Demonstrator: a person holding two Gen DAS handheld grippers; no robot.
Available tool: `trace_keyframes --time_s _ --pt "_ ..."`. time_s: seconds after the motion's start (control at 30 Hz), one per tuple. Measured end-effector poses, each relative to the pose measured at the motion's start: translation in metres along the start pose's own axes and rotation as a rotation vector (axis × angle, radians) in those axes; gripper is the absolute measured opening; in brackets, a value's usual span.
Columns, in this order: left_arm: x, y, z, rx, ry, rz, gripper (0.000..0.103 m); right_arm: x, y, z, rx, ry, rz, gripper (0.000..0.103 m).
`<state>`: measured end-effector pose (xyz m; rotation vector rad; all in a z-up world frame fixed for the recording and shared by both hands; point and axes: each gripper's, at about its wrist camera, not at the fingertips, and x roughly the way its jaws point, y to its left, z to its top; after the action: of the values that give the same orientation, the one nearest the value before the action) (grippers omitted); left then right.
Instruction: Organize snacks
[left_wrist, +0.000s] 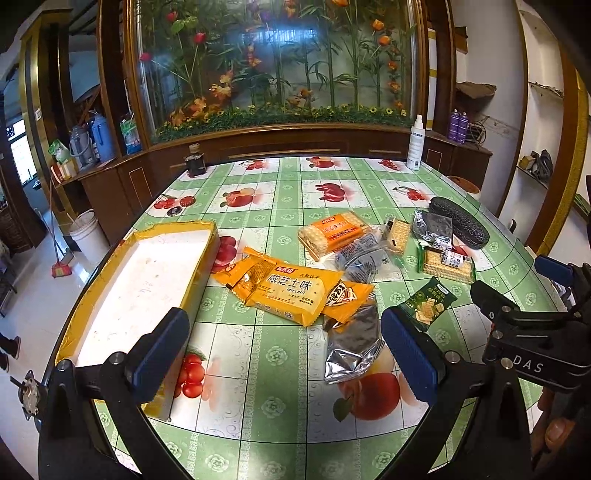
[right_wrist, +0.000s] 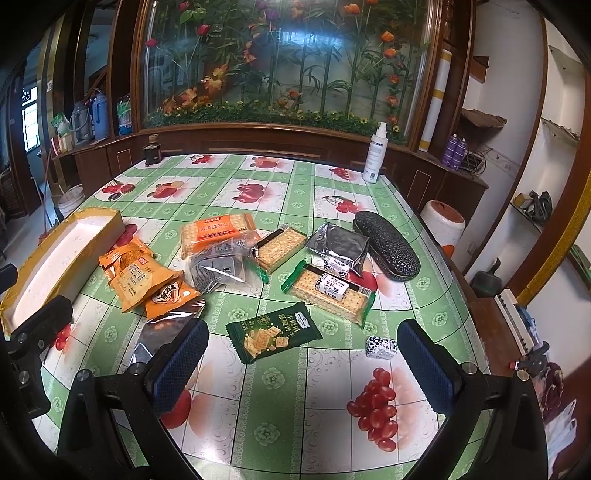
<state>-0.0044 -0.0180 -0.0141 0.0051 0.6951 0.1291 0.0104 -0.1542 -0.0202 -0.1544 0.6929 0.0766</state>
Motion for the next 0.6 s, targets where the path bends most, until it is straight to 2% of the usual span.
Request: trace_keyframes --time_s 0.33,0.4,0.47,0.57,0.6 --pt "-0.001 0.001 -0.001 0.001 -0.002 0.004 0.103 0.000 0.001 -0.002 -0.001 0.006 0.003 0.103" --pt "0.000 0.003 -0.001 -0.008 0.004 -0.014 0.103 0.001 -0.001 -0.002 0.003 0.007 0.014 0.103" --pt "0.007 0.013 -0.001 -0.047 0.027 -0.081 0.103 0.001 -0.009 -0.004 0.021 0.005 0.052 0.103" --pt "0.029 0.031 -0.010 -0.087 0.103 -0.241 0.103 0.009 -0.034 -0.015 0.074 0.014 0.112 0.103" --pt "0.037 0.037 -0.015 -0.102 0.128 -0.268 0.103 0.013 -0.042 -0.019 0.093 0.027 0.126 0.103"
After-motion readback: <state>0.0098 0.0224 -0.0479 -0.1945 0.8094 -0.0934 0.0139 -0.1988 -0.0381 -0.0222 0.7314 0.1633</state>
